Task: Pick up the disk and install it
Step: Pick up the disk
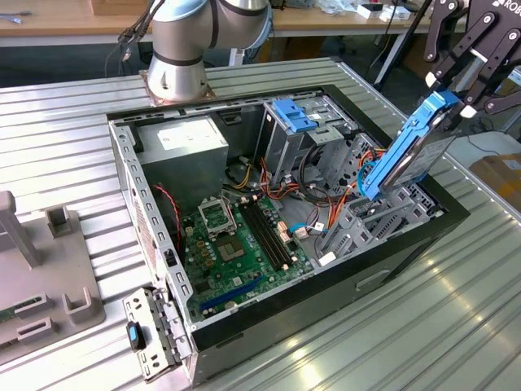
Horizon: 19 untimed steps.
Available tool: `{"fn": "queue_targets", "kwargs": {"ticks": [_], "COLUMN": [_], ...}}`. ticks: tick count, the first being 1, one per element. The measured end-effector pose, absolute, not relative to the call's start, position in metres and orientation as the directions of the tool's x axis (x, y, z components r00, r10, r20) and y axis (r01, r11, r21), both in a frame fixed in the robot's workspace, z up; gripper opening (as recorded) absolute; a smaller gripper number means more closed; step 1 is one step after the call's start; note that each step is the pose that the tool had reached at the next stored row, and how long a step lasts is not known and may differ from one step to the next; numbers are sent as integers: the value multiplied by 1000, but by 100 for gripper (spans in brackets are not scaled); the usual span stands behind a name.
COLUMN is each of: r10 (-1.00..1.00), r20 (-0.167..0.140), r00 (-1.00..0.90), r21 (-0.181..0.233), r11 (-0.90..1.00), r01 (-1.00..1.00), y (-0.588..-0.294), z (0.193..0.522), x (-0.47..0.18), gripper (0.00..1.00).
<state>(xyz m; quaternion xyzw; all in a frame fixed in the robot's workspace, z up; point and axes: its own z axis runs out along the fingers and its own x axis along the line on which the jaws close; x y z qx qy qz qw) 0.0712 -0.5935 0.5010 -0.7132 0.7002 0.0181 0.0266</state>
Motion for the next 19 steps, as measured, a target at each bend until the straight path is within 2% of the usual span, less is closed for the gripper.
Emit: {"fn": "queue_targets", "kwargs": {"ticks": [19], "r10": [-998], "r20": [-63], "r00": [19], "r21": [-13], "r11": [-18], "r01": [-1000], "y": [-594], "z": [479], "x": [73], "gripper": [36]}}
